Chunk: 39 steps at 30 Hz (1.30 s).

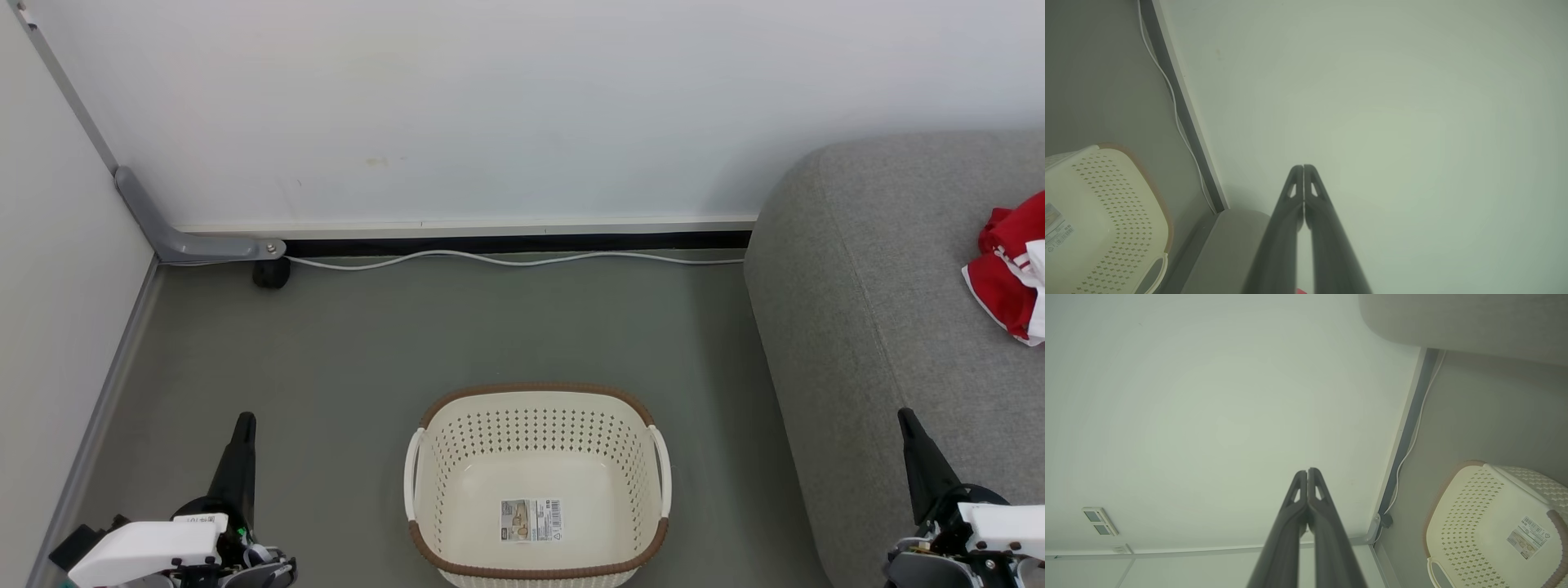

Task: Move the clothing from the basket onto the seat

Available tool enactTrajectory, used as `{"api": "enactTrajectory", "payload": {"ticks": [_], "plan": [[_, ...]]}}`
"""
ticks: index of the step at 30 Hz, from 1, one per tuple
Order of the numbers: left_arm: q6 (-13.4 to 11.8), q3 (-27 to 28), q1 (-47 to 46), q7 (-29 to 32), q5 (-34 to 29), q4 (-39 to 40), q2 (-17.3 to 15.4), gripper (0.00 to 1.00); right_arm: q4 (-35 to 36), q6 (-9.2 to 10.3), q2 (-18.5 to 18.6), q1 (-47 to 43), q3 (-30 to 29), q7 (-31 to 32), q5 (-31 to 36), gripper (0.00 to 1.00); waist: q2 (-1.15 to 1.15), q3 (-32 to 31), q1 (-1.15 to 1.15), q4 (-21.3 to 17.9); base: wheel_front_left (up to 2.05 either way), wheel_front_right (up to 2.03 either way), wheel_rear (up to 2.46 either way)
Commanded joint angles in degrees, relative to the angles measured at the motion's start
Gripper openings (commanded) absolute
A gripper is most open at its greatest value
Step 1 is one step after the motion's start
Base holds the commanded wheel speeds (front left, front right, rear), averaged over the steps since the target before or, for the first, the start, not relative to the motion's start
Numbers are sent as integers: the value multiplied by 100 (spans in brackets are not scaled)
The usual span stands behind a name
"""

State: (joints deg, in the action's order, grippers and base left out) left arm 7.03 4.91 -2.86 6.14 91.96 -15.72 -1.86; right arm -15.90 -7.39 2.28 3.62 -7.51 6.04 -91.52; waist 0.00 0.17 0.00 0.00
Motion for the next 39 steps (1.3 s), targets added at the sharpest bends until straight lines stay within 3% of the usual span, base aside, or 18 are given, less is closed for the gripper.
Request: {"api": "enactTrajectory", "payload": {"ticks": [1, 39], "plan": [[46, 162, -334, 36, 20, 165, -102, 0, 188, -10, 60, 257, 97, 46, -63, 0, 0, 0, 0, 0, 0, 0, 0], [46, 161, -333, 35, 21, 166, -101, 0, 188, -10, 60, 257, 98, 45, -64, 0, 0, 0, 0, 0, 0, 0, 0]]}}
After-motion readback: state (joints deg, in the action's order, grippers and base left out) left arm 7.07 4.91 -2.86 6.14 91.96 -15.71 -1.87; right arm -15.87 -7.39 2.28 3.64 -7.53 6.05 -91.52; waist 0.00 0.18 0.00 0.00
